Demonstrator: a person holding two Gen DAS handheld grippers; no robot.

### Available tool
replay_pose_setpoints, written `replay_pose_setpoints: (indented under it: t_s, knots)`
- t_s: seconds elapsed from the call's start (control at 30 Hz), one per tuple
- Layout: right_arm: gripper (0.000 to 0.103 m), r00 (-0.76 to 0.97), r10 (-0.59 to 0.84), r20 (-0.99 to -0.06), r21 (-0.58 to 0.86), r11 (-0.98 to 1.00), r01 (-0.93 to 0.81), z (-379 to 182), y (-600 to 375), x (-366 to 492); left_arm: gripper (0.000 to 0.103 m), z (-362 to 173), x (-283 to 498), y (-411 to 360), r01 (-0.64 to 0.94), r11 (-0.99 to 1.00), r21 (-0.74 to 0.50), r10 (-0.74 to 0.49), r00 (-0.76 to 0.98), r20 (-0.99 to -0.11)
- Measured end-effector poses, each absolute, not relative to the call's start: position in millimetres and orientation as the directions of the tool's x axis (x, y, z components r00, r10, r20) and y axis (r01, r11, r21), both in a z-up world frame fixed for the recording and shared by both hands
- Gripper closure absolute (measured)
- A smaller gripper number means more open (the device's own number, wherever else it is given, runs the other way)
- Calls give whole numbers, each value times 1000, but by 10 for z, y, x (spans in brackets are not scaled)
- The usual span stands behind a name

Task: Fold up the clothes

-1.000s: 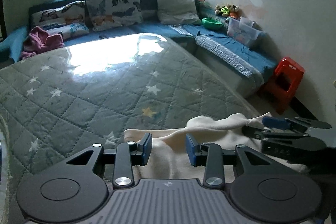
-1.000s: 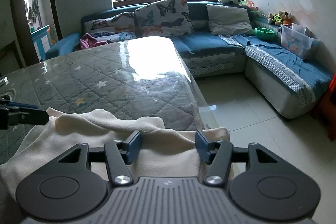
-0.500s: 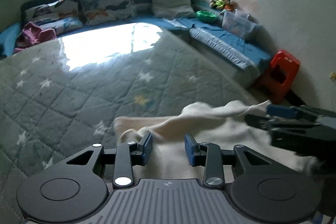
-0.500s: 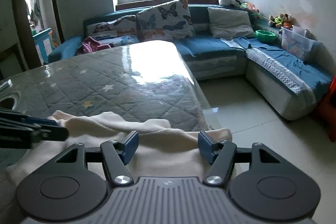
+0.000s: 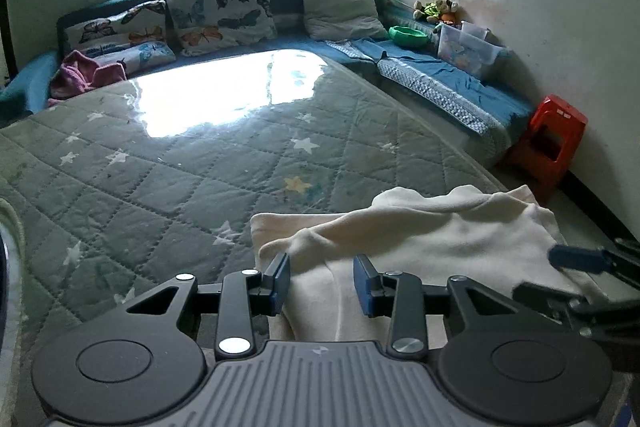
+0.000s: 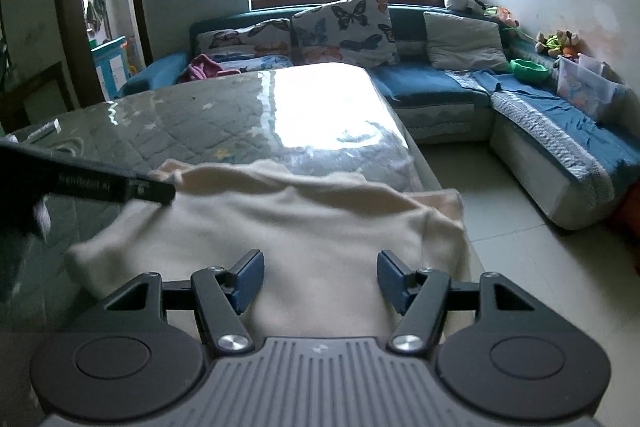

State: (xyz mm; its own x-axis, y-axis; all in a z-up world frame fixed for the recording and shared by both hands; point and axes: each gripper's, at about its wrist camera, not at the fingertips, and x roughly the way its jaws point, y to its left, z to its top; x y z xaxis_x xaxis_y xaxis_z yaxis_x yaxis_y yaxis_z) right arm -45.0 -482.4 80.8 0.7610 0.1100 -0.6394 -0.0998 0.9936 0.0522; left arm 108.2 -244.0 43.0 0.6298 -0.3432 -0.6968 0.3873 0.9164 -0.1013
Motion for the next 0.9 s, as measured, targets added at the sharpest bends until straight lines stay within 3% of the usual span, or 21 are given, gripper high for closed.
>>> replay_pose_setpoints:
  t_s: [0.27, 0.77, 0.9]
  knots:
    - [39, 767, 69, -637, 43, 998, -54, 791, -4851, -775, 65, 504, 860, -2389, 398, 911, -105, -355, 631, -690]
    - [41, 791, 26, -611, 34, 999, -6, 848, -4803, -905, 52, 410, 443, -2485, 463, 880, -108, -398, 593, -700]
    - [48, 809, 56, -585, 67, 998, -20, 920, -4777, -901, 51, 413, 415, -2487, 463, 880, -108, -399, 595, -698]
